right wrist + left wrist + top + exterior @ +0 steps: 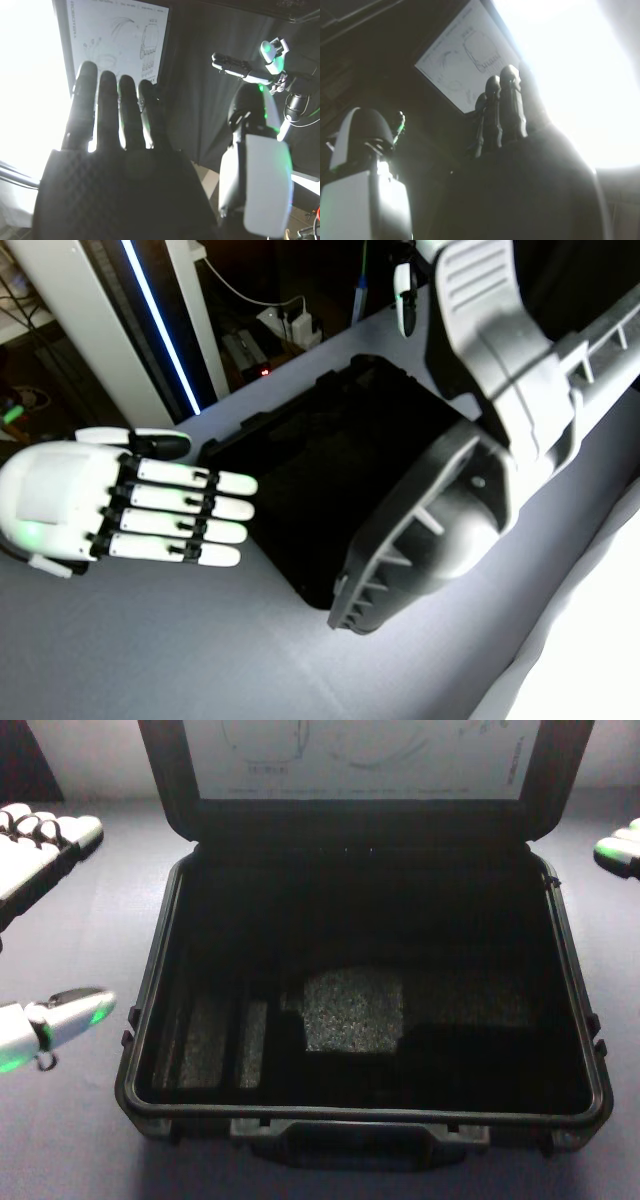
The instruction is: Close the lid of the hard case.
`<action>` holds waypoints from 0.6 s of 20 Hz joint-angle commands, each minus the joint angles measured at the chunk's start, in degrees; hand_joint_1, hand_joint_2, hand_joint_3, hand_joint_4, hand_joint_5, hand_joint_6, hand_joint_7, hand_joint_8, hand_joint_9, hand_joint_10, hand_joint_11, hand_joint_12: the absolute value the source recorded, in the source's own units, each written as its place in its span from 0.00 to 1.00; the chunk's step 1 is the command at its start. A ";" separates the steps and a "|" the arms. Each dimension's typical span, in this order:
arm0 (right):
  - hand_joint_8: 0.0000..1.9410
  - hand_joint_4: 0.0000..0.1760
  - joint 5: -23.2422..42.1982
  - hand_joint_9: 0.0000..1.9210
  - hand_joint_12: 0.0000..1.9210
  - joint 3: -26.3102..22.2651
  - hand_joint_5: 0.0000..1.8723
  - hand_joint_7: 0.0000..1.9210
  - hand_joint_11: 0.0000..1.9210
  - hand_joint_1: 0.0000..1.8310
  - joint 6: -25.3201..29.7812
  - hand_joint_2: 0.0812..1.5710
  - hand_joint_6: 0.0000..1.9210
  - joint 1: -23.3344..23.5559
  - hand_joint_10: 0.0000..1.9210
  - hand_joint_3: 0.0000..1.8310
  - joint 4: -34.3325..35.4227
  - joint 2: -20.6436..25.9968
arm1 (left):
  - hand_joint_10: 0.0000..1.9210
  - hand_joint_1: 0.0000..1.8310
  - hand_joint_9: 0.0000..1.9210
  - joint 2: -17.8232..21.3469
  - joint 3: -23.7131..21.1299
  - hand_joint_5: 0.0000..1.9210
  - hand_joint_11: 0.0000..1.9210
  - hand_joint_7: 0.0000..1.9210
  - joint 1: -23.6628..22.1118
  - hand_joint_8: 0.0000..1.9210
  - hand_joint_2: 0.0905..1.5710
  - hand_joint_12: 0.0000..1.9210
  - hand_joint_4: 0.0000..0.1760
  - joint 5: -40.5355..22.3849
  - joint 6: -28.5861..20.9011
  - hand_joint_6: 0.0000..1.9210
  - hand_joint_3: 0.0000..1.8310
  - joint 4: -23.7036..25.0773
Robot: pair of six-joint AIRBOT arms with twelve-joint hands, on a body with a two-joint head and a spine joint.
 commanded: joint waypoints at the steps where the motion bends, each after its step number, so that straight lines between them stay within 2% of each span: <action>1: 0.00 0.00 6.60 0.03 0.08 0.13 0.11 0.11 0.01 0.05 0.38 0.83 0.00 0.16 0.00 0.00 1.39 0.14 | 0.00 0.11 0.07 -0.14 0.08 0.09 0.00 0.08 -0.05 0.00 0.75 0.19 0.00 -7.12 -0.14 0.00 0.00 -0.32; 2: 0.00 0.00 6.58 0.03 0.08 0.13 0.11 0.12 0.01 0.05 0.49 0.82 0.00 0.16 0.00 0.00 1.39 0.11 | 0.00 0.11 0.06 -0.21 0.16 0.09 0.00 0.08 -0.04 0.00 0.75 0.15 0.00 -7.04 -0.21 0.00 0.00 -0.44; 4: 0.00 0.00 6.43 0.04 0.08 0.13 0.12 0.12 0.02 0.07 0.64 0.82 0.00 0.16 0.00 0.00 1.40 0.05 | 0.00 0.12 0.06 -0.60 0.53 0.09 0.00 0.08 -0.04 0.00 0.75 0.12 0.00 -6.89 -0.53 0.00 0.00 -0.87; 6: 0.00 0.00 6.46 0.04 0.09 0.61 0.08 0.10 0.03 0.10 0.64 0.82 0.00 0.42 0.00 0.00 2.40 0.24 | 0.00 0.09 0.04 -0.52 1.44 0.06 0.00 0.05 -0.39 0.00 0.72 0.08 0.00 -7.33 -0.82 0.00 0.00 -1.83; 7: 0.00 0.00 6.44 0.05 0.09 0.89 0.07 0.10 0.03 0.09 0.64 0.82 0.00 0.68 0.00 0.00 2.58 0.46 | 0.00 0.08 0.03 -0.45 2.01 0.04 0.00 0.04 -0.85 0.00 0.71 0.07 0.00 -7.18 -0.81 0.00 0.00 -2.06; 8: 0.00 0.00 6.36 0.03 0.08 1.20 0.06 0.09 0.02 0.07 0.64 0.82 0.00 0.92 0.00 0.00 2.91 0.67 | 0.00 0.11 0.03 -0.43 2.76 0.03 0.00 0.04 -1.59 0.00 0.72 0.05 0.00 -6.52 -0.80 0.00 0.00 -2.26; 9: 0.00 0.00 5.93 0.01 0.07 1.85 0.05 0.07 0.00 0.08 0.64 0.83 0.00 1.50 0.00 0.00 3.53 0.83 | 0.00 0.13 0.02 -0.55 3.84 0.02 0.00 0.04 -3.34 0.00 0.72 0.03 0.00 -5.25 -0.76 0.00 0.00 -2.34; 10: 0.00 0.00 5.44 0.00 0.01 2.52 0.04 0.05 0.00 0.13 0.64 0.82 0.00 2.37 0.00 0.00 4.15 0.91 | 0.00 0.12 0.02 -0.85 4.98 0.02 0.00 0.03 -5.33 0.00 0.71 0.02 0.00 -3.88 -0.73 0.00 0.00 -2.34; 11: 0.00 0.00 4.51 0.00 0.00 3.59 0.02 0.02 0.00 0.06 0.63 0.80 0.00 3.58 0.00 0.00 5.14 0.91 | 0.00 0.12 0.03 -1.36 6.21 0.03 0.01 0.04 -7.62 0.00 0.68 0.03 0.00 -2.10 -0.60 0.00 0.00 -2.34; 12: 0.00 0.04 3.53 0.00 0.00 4.51 0.01 0.00 0.00 0.04 0.52 0.77 0.00 4.38 0.00 0.00 6.03 0.89 | 0.00 0.12 0.04 -1.89 7.32 0.04 0.02 0.05 -9.34 0.00 0.65 0.04 0.00 -0.23 -0.53 0.00 0.00 -2.49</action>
